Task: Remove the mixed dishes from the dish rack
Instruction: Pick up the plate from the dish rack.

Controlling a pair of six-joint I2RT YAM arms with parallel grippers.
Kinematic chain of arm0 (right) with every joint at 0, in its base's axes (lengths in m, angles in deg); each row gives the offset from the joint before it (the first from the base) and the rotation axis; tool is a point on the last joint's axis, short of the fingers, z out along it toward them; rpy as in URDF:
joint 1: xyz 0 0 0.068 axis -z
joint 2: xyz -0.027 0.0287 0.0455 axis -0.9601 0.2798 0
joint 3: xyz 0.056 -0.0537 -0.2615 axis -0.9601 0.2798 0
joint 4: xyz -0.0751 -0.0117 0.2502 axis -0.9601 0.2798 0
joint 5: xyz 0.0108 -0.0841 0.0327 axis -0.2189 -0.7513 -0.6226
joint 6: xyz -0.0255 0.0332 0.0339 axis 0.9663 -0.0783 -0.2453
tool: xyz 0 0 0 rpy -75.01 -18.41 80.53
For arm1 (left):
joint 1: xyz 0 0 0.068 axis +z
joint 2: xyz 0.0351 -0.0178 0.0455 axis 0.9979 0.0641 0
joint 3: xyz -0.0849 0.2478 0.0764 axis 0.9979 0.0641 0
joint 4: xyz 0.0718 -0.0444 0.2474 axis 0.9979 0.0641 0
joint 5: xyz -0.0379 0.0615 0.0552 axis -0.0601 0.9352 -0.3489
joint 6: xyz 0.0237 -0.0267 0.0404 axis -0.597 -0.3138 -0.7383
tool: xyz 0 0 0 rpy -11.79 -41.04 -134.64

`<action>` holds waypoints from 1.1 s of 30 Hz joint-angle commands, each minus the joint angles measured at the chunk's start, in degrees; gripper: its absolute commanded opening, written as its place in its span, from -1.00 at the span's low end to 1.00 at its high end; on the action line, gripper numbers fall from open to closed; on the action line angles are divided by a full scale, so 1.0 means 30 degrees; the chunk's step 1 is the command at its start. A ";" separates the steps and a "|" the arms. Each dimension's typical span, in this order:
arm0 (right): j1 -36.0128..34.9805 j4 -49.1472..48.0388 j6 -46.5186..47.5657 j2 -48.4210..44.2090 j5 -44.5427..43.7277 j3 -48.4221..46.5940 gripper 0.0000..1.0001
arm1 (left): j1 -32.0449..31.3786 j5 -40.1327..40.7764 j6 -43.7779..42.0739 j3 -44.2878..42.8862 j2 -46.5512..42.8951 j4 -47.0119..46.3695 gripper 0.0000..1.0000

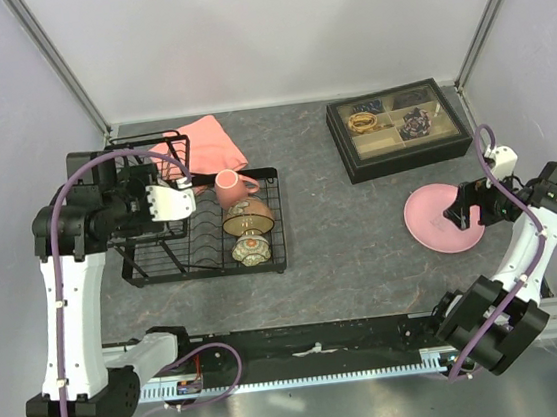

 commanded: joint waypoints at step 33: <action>-0.0160 -0.0708 0.0068 0.0536 0.0125 0.0410 0.96 | 0.1090 0.0189 -0.1609 0.2271 -0.0589 -0.3316 -0.91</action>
